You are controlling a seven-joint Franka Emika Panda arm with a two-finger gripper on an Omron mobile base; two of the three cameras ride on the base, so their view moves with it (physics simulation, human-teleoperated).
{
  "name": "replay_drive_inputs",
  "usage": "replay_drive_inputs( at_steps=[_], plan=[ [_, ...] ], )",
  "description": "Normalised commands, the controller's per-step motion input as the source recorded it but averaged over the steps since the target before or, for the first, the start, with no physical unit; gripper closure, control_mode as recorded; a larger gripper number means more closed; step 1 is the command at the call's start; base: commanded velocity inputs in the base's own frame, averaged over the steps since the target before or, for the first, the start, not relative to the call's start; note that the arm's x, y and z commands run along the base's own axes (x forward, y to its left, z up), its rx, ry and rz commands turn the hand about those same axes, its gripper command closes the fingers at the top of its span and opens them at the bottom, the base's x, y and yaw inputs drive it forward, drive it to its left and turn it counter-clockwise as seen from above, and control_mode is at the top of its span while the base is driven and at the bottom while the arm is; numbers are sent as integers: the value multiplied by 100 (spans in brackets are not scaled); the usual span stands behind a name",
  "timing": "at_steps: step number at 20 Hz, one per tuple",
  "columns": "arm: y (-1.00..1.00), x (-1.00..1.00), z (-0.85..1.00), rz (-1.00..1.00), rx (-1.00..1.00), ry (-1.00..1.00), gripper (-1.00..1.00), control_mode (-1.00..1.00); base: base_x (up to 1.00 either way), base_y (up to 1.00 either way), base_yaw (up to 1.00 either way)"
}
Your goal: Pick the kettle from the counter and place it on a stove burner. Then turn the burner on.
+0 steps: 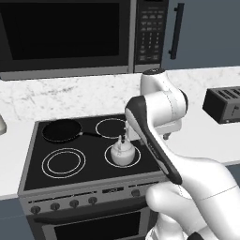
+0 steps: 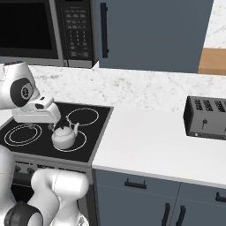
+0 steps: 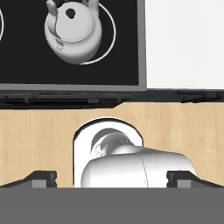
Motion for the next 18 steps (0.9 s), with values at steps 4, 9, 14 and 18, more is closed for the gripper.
replay_drive_inputs(
  at_steps=[4,9,14,18],
  plan=[
    [0,0,0,0,0,0,-100,-100,0,0,0],
    [34,-24,-4,3,-5,0,-100,-100,0,0,0],
    [100,-62,-45,13,-35,-1,-100,-100,0,0,0],
    [100,-59,-83,16,-46,-11,-100,-100,0,0,0]
  ],
)
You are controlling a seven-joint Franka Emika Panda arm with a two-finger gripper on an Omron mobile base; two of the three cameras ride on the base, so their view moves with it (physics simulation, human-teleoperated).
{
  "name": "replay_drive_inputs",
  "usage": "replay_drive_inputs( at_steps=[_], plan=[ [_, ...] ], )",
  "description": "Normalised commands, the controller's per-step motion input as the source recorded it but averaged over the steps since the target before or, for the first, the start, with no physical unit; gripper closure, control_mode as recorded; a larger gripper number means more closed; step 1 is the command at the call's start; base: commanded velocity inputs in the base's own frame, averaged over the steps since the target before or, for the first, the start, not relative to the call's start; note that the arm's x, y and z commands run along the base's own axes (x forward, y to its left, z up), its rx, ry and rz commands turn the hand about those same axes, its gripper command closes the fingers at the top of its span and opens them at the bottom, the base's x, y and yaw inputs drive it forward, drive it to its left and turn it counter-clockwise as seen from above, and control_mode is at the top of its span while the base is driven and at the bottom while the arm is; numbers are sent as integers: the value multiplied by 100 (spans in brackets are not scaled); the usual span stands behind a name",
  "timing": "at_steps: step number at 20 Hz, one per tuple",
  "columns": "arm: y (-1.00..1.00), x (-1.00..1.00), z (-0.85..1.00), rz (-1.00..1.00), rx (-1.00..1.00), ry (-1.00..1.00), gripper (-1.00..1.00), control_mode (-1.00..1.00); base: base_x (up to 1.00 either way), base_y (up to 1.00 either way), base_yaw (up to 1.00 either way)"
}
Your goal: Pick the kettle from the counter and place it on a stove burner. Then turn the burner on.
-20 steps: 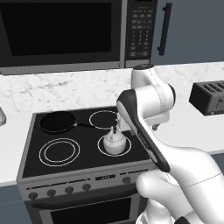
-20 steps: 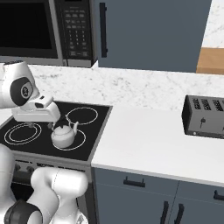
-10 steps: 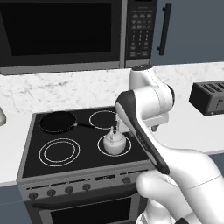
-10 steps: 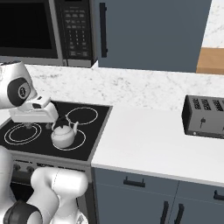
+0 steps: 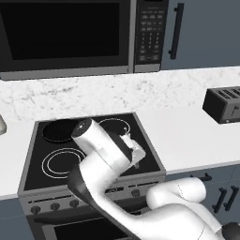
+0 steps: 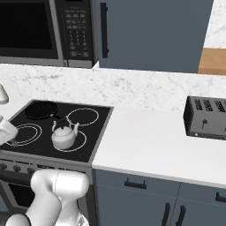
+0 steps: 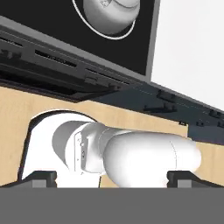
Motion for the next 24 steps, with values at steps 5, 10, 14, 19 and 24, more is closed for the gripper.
replay_drive_inputs(
  at_steps=[5,10,14,19,24],
  plan=[
    [100,-34,-100,15,-45,-30,-100,-100,0,0,0],
    [100,-32,-96,15,-27,-58,-100,-100,0,0,0],
    [56,0,-77,5,5,-65,-100,-100,0,0,0],
    [0,13,-38,0,33,-56,-100,-100,0,0,0],
    [-31,65,-9,5,41,-28,-100,-100,0,0,0]
  ],
)
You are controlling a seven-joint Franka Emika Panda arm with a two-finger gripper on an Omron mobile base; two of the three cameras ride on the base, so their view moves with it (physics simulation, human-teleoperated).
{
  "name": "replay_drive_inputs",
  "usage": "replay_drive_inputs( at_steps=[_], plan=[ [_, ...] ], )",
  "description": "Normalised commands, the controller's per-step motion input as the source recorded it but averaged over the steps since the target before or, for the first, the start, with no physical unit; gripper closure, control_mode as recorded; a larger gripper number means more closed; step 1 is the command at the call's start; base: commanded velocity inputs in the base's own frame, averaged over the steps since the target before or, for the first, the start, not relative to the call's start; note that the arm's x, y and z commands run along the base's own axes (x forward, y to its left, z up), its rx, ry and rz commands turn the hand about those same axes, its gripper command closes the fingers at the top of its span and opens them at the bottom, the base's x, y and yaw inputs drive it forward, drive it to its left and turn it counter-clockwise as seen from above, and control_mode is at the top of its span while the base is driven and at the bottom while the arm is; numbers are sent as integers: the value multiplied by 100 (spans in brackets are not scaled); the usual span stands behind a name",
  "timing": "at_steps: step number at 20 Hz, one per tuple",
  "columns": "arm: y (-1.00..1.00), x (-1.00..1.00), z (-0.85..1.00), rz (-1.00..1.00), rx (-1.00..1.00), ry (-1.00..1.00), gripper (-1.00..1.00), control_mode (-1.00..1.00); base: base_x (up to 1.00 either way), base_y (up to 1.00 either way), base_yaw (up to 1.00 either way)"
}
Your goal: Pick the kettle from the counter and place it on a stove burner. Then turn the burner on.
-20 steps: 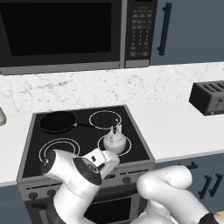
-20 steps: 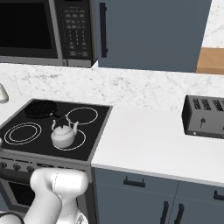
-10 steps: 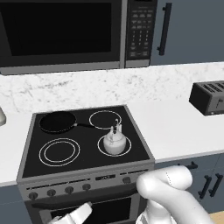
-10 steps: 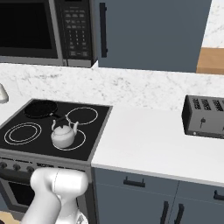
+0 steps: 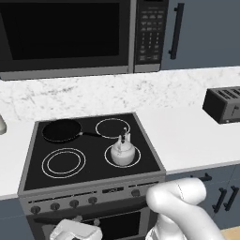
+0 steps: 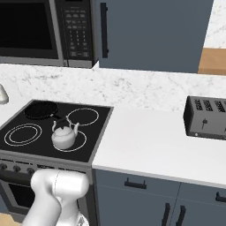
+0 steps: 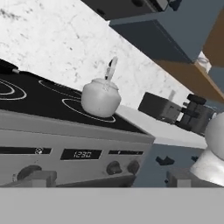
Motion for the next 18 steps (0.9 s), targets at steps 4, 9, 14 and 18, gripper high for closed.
replay_drive_inputs(
  at_steps=[4,9,14,18],
  plan=[
    [-33,86,-17,17,8,0,-100,-100,0,0,0],
    [-15,47,-35,27,0,0,-100,-100,0,0,0],
    [-37,-1,-33,35,4,-4,-100,-100,0,0,0],
    [-11,5,-12,7,10,-5,-100,-100,0,0,0]
  ],
)
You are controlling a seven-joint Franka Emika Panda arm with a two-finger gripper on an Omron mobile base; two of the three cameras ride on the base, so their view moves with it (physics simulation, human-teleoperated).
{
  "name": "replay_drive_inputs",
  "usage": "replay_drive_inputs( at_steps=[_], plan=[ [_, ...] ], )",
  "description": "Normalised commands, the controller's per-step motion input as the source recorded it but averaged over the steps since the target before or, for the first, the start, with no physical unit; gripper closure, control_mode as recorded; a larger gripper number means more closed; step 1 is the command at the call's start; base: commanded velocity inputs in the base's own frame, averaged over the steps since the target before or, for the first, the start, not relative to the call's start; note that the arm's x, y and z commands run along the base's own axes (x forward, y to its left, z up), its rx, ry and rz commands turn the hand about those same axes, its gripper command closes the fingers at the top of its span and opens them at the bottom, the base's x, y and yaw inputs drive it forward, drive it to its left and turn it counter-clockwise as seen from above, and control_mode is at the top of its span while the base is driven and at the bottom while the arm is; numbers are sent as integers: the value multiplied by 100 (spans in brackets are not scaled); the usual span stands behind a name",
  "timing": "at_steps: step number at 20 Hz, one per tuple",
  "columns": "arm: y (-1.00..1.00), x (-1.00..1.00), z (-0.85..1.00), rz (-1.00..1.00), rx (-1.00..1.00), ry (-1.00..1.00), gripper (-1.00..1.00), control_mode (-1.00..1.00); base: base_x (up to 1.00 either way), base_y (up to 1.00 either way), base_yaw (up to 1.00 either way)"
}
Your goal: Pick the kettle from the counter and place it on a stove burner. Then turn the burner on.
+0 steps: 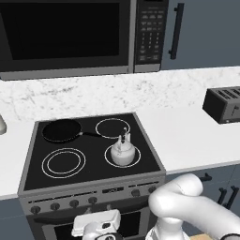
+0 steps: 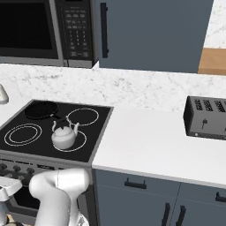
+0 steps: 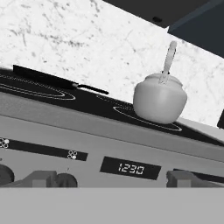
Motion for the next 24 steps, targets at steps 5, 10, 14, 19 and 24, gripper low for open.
replay_drive_inputs(
  at_steps=[5,10,14,19,24],
  plan=[
    [1,26,-17,1,7,-5,-100,-100,0,0,0],
    [20,2,-24,0,10,-1,-100,-100,0,0,0],
    [15,3,-17,0,12,0,-100,-100,0,0,0],
    [9,22,-6,0,6,-6,-100,-100,0,0,0],
    [1,21,-24,0,3,-5,-100,-100,0,0,0]
  ],
)
